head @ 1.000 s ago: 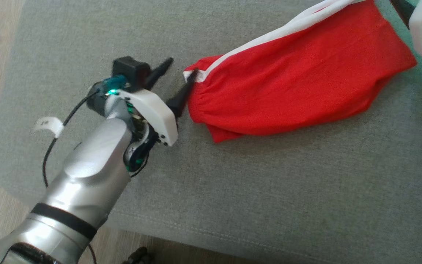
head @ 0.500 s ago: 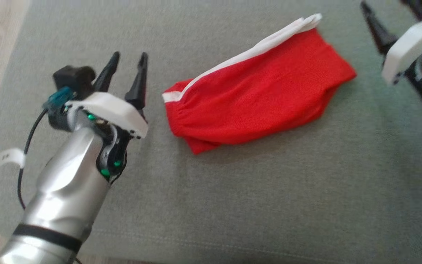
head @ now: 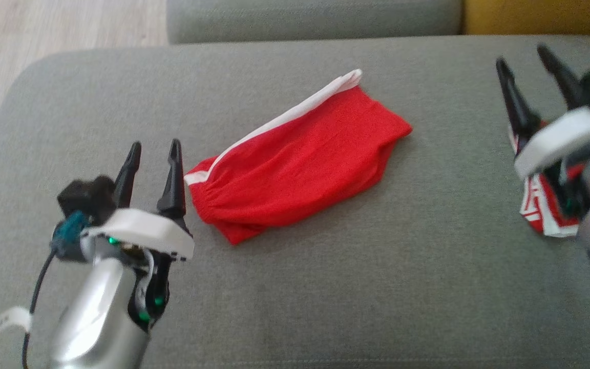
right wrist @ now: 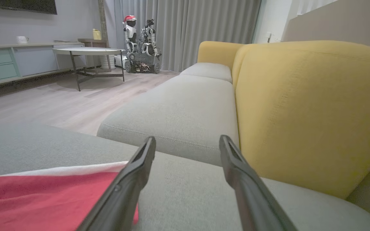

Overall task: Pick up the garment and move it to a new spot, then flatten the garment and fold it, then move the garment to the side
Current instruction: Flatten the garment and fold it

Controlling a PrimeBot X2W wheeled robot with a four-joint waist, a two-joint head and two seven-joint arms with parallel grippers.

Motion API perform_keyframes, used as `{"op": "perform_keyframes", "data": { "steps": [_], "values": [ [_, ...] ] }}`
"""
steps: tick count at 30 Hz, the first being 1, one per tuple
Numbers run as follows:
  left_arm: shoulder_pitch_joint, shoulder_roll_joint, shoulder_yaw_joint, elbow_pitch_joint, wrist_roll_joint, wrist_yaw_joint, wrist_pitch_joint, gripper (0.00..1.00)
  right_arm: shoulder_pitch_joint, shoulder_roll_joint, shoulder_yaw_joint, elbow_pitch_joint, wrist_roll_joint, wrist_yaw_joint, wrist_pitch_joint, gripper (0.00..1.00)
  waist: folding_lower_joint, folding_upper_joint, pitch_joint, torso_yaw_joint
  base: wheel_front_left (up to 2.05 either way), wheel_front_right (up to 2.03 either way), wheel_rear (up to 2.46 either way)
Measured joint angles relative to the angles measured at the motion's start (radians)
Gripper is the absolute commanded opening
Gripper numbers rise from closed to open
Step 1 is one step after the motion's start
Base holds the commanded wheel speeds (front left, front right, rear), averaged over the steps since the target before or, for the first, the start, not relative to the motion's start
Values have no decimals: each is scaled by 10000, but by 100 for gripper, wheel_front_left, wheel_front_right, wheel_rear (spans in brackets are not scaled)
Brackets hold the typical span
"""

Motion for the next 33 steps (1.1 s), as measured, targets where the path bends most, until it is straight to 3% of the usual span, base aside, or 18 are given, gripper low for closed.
{"op": "perform_keyframes", "data": {
  "steps": [6, 12, 19, 26, 33],
  "values": [
    [1298, -433, 725, -646, 840, -119, 0, 100, 3103, 915, -2623, -1751, -2456, 0, 0, 100, 0, 0, -460, -438, 0, 0, 0],
    [2090, -763, 1210, -1118, 1825, -387, 0, 100, 4836, 1820, -4353, -3076, -4000, 0, -2, 100, 0, 0, -581, -694, 0, 0, 0],
    [3166, -1329, 1985, -1547, 2592, -755, 0, 100, 6352, 3074, -5382, -4228, -5273, 0, 17, 100, 0, 0, -700, -874, 0, 0, 0],
    [3360, -1488, 2176, -1553, 2972, -1172, 0, 100, 6659, 3367, -5695, -4671, -5438, 0, 454, 100, 0, 0, -583, -726, 0, 0, 0],
    [2840, -1522, 2157, -1555, 2978, -1338, 0, 100, 6206, 3806, -5708, -4635, -3114, 0, 1967, 100, 0, 0, 39, -314, 0, 0, 0]
  ]
}}
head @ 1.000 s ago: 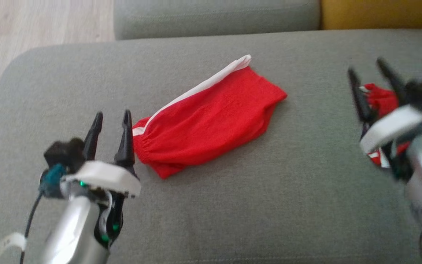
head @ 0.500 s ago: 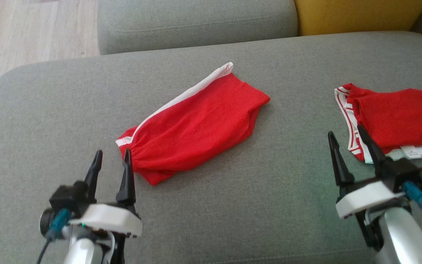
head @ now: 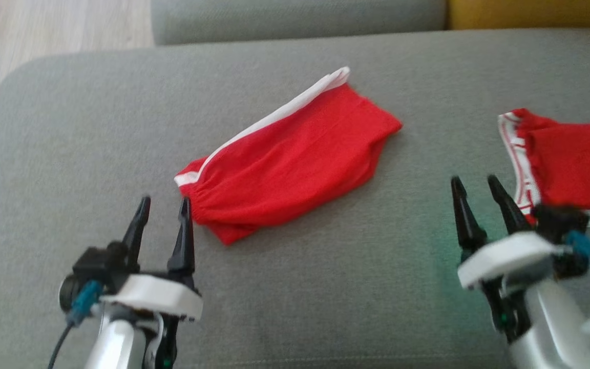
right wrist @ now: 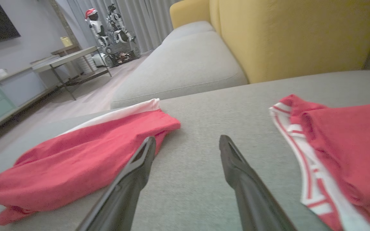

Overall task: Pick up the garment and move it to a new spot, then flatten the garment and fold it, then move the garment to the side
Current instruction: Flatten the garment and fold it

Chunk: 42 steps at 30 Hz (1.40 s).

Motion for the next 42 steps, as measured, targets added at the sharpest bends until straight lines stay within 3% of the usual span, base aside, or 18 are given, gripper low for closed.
{"op": "perform_keyframes", "data": {
  "steps": [6, 13, 21, 33, 34, 36, 42],
  "values": [
    [-458, -23, -347, 29, -46, 8, 0, 100, -1582, 77, 21, 644, 1852, 0, 1517, 100, 0, 0, 618, 571, 0, 0, 0],
    [-805, -52, -736, 84, -324, 107, 0, 100, -2974, 165, -941, 2431, 3039, 0, 3112, 100, 0, 0, 1151, 1405, 0, 0, 0],
    [-932, -52, -970, 192, -385, 272, 0, 100, -4348, 174, -1603, 4312, 3041, 0, 3818, 100, 0, 0, 1594, 2144, 0, 0, 0],
    [-1239, -63, -1312, 171, -577, 359, 0, 100, -6002, 165, -1919, 6263, 2382, 0, 4017, 100, 0, 0, 1904, 2421, 0, 0, 0],
    [-1291, -65, -1315, 169, -579, 360, 0, 100, -6143, 163, -1919, 6404, 2336, 0, 4017, 48, 0, 0, 1931, 2432, 0, 0, 0],
    [-1339, -63, -1317, 161, -623, 395, 0, 100, -6383, 163, -1908, 6660, 2290, 0, 3975, 0, 0, 0, 1969, 2444, 0, 0, 0],
    [-1338, -65, -1298, 184, -648, 449, 0, 100, -6490, 178, -1559, 6932, 2397, 0, 3214, 0, 0, 0, 1928, 2348, 0, 0, 0]
  ]
}}
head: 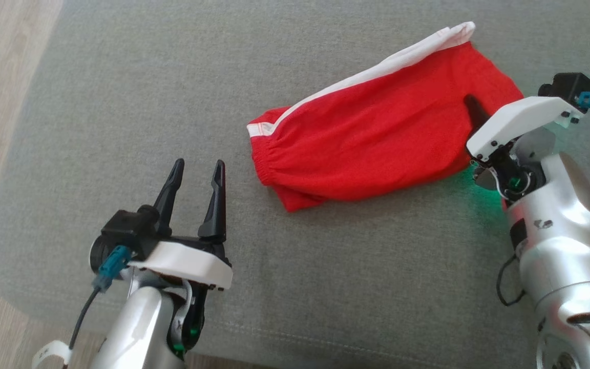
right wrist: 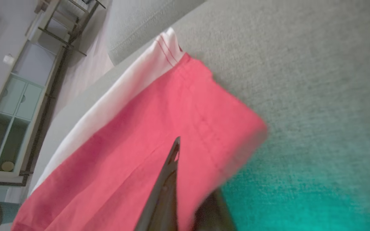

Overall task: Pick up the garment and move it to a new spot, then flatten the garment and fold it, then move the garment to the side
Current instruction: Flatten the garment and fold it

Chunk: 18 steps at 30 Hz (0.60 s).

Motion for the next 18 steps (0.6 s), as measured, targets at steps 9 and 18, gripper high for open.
{"op": "perform_keyframes", "data": {
  "steps": [9, 18],
  "values": [
    [21, 2, 90, 96, 13, -6, 0, 100, 884, -2, 454, -422, 314, 0, -2199, 0, 0, 0, -316, -606, 0, 0, 0],
    [111, 4, 341, 130, 111, -90, 0, 100, 2304, 12, 148, -1189, 387, 0, -3988, 0, 0, 0, -740, -1609, 0, 0, 0]
  ]
}}
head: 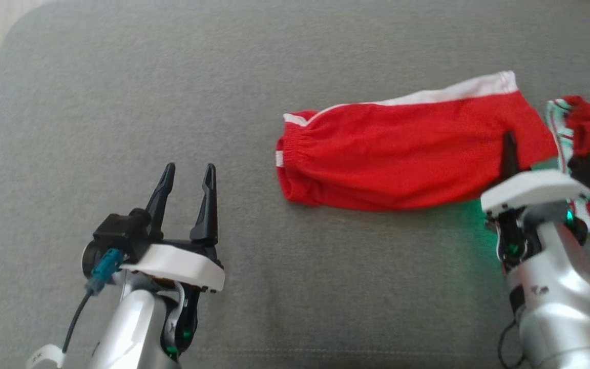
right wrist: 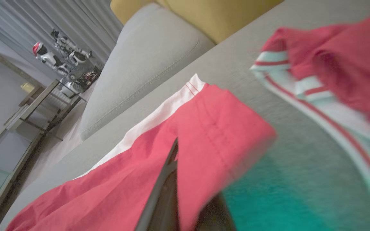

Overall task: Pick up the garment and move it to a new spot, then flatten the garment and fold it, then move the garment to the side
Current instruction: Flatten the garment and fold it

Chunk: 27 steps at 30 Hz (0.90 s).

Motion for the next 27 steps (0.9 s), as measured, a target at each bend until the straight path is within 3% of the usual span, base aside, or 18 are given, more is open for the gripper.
{"op": "perform_keyframes", "data": {
  "steps": [7, 15, 27],
  "values": [
    [258, 0, 10, 27, 42, -13, 0, 100, 553, 33, -341, -144, -594, 0, -355, 0, 0, 0, -281, -572, 0, 0, 0],
    [281, 0, -8, 132, 40, -12, 0, 100, 517, 52, -33, -136, -897, 0, -727, 0, 0, 0, -484, -354, 0, 0, 0],
    [490, 4, 29, 192, 36, -13, 0, 100, 547, 54, 2435, -1304, -121, 0, -1076, 0, 0, 0, -895, 208, 0, 0, 0]
  ]
}}
